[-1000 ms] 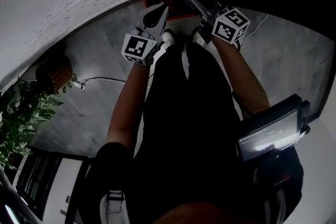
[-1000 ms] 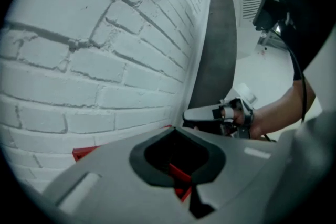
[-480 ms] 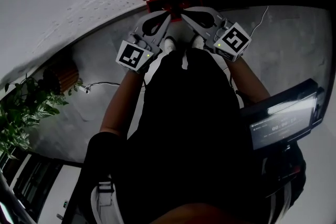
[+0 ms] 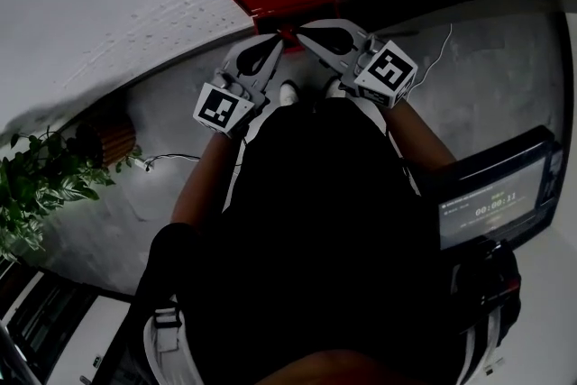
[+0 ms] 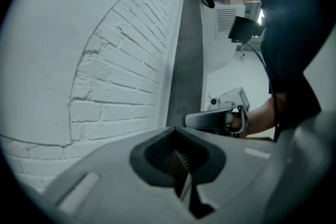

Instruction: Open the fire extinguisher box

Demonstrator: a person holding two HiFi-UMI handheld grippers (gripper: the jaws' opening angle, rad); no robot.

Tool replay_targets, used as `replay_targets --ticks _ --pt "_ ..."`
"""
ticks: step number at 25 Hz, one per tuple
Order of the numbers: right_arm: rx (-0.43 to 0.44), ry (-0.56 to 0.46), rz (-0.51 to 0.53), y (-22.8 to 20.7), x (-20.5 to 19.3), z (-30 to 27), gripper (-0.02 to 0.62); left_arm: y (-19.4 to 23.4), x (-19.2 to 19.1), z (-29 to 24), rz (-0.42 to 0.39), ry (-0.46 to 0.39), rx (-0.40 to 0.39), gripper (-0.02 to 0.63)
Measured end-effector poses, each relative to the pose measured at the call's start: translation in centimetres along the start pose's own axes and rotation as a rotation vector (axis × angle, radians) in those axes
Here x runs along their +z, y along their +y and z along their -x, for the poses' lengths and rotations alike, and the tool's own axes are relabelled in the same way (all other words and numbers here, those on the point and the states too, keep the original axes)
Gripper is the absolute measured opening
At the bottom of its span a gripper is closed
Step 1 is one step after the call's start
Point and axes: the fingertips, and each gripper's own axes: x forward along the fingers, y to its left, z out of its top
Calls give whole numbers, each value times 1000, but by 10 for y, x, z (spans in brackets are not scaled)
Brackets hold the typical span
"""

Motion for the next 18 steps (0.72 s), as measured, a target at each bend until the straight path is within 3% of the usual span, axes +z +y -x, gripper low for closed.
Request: replay_targets --ticks 10,18 --pt "20 -33 101 33 60 19 9 -29 57 5 -32 -67 -15 3" --pt "5 -27 111 30 69 25 9 -36 73 2 -45 -95 -26 3"
